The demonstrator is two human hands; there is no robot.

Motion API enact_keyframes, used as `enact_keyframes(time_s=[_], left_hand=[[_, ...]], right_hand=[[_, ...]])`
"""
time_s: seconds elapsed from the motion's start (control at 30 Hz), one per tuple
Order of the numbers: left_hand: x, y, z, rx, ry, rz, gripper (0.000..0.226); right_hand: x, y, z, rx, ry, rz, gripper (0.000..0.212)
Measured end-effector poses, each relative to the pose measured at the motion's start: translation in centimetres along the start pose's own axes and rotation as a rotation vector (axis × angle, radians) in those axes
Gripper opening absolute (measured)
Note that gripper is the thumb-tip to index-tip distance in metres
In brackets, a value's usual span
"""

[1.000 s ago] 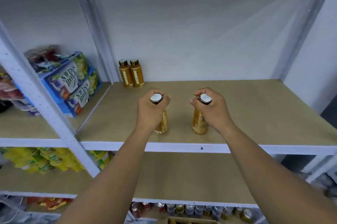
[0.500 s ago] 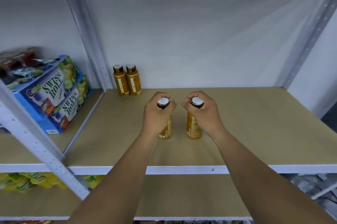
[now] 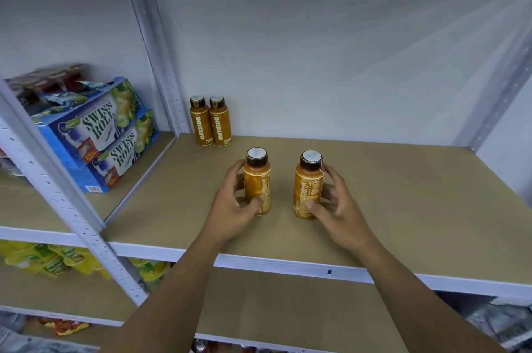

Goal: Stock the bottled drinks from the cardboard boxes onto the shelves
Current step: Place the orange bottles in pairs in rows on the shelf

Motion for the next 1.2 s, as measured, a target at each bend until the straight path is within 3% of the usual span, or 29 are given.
enact_keyframes(time_s=[0.23, 0.4, 0.63, 0.97, 1.2], left_hand=[[1.5, -0.7, -2.4, 0.055, -0.073, 0.004, 0.096], [1.8, -0.5, -3.3, 0.086, -0.096, 0.017, 0.105], [1.7, 0.2, -3.1, 0.031, -0.048, 0.052, 0.104], [1.5, -0.1, -3.0, 0.070, -0.107, 0.029, 0.105], [1.5, -0.2, -2.9, 0.077, -0.108, 0.038, 0.103]], right_hand=[[2.2, 1.1, -1.9, -0.053, 0.014, -0.002, 0.078], [2.5, 0.8, -2.2, -0.094, -0.001, 0.015, 0.089], [2.5, -0.5, -1.8, -0.080, 0.005, -0.017, 0.089], [2.4, -0.3, -2.0, -0.138, -0.057, 0.002, 0.085], [2.3, -0.1, -1.9, -0.131, -0.102, -0.012, 0.099]])
Point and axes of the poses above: each hand's wrist, its own x-axis towards the middle knuckle, its own z-axis out of the back of the hand, y = z × x, the point moved 2 cm from there along x, towards the middle knuckle, and after that the axes turned 3 degrees about -y, right-handed, at the moved point
